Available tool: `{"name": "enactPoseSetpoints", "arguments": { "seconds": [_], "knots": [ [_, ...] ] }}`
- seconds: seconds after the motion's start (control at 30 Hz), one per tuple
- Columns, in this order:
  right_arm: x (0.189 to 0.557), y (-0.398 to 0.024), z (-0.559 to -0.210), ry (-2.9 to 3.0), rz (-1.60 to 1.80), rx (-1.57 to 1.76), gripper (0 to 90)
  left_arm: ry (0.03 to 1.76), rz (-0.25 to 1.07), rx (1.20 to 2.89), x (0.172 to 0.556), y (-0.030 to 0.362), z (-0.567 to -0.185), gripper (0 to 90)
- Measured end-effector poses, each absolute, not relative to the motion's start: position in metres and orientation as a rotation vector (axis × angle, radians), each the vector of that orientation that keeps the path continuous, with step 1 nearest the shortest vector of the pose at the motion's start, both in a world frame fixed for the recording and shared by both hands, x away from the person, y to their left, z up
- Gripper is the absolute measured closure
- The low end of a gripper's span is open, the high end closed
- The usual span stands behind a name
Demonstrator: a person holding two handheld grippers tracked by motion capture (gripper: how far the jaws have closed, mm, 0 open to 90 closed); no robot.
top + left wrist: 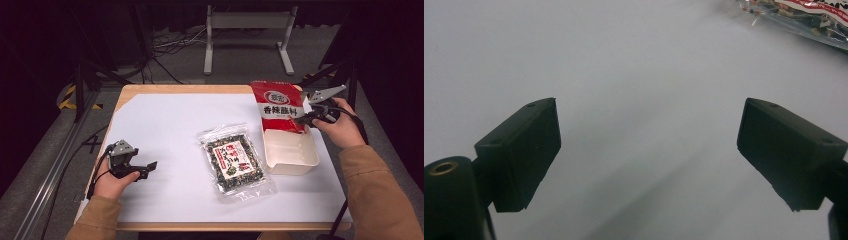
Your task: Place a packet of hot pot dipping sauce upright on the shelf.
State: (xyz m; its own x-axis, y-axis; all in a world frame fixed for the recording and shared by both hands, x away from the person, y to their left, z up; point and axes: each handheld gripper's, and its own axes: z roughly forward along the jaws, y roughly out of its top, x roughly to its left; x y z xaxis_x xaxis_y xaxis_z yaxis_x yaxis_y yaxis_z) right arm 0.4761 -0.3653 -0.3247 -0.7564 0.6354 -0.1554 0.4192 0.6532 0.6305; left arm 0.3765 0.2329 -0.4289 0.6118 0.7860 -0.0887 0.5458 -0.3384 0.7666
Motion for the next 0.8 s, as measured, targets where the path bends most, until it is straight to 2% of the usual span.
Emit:
{"name": "enactPoseSetpoints", "arguments": {
  "seconds": [0.37, 0.7, 0.77, 0.8],
  "knots": [
    [0.478, -0.355, -0.333, 2.434, 0.657, 0.700, 80.8, 1.048, 0.382, 2.032, 0.377, 0.233, -0.429, 11.3],
    [0.477, -0.368, -0.353, 2.475, 0.709, 0.842, 80.7, 1.048, 0.380, 2.040, 0.377, 0.232, -0.429, 11.3],
    [0.478, -0.368, -0.353, 2.472, 0.721, 0.879, 78.4, 1.047, 0.378, 2.039, 0.377, 0.231, -0.429, 11.3],
    [0.478, -0.368, -0.352, 2.476, 0.724, 0.890, 74.3, 1.044, 0.382, 2.040, 0.377, 0.231, -0.429, 11.3]
  ]
}}
